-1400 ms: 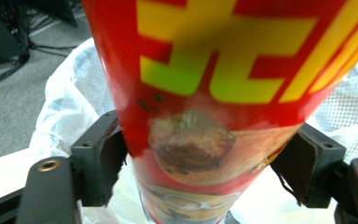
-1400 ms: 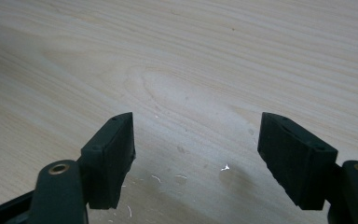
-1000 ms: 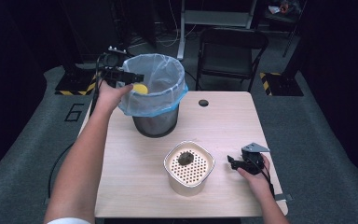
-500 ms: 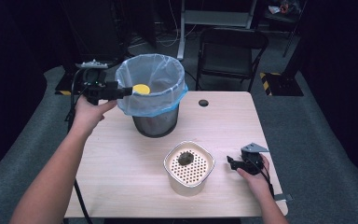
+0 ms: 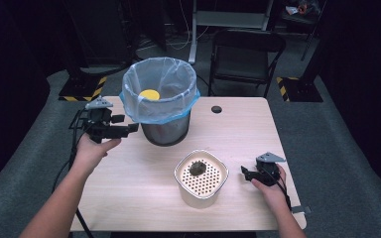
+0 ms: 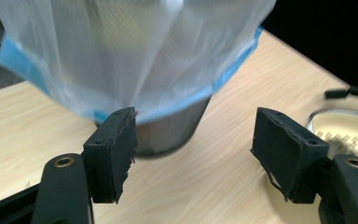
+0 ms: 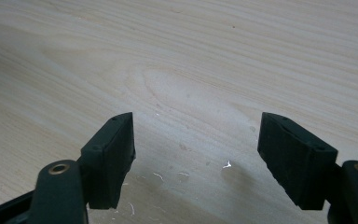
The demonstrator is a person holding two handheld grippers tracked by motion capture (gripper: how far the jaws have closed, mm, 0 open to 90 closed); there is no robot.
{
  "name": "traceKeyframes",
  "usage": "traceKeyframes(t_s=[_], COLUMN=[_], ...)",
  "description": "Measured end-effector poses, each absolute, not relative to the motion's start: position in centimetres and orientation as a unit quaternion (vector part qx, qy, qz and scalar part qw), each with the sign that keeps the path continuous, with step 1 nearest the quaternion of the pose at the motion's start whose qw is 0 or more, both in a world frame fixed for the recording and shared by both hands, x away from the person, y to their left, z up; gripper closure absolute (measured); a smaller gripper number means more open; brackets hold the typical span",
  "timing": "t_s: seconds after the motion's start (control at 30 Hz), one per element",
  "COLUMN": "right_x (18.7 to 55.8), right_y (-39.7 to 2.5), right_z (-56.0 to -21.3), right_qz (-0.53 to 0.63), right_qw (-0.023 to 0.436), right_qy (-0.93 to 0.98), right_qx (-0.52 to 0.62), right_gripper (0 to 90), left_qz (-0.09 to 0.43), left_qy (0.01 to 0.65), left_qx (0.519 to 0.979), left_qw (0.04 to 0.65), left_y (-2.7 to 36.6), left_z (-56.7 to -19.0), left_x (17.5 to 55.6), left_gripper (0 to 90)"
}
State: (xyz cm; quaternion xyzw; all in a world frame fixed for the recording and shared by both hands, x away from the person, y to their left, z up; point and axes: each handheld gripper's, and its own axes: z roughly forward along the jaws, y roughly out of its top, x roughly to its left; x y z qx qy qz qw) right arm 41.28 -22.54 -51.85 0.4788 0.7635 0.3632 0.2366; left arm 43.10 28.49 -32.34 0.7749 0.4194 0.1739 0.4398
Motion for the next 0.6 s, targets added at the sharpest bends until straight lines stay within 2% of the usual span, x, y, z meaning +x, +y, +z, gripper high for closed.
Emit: traceKeyframes(t_s=[0.43,0.53,0.6], right_x=[41.3,41.3,41.3], right_y=[-22.4,-22.5,-22.6], right_z=[-52.0,-52.1,-52.0], right_qz=[0.364,0.362,0.359], right_qw=[0.236,0.236,0.236], right_qy=[0.761,0.76,0.764], right_qx=[0.483,0.485,0.482], right_gripper=[26.7,26.7,26.7], left_qz=[0.163,0.167,0.162], left_qy=[0.428,0.437,0.454], left_qx=[0.762,0.761,0.752], left_qw=[0.458,0.449,0.449], left_y=[30.0,30.7,31.2], left_z=[-39.7,-41.4,-42.7], left_x=[40.4,40.0,39.7], left_gripper=[27.4,24.6,19.4])
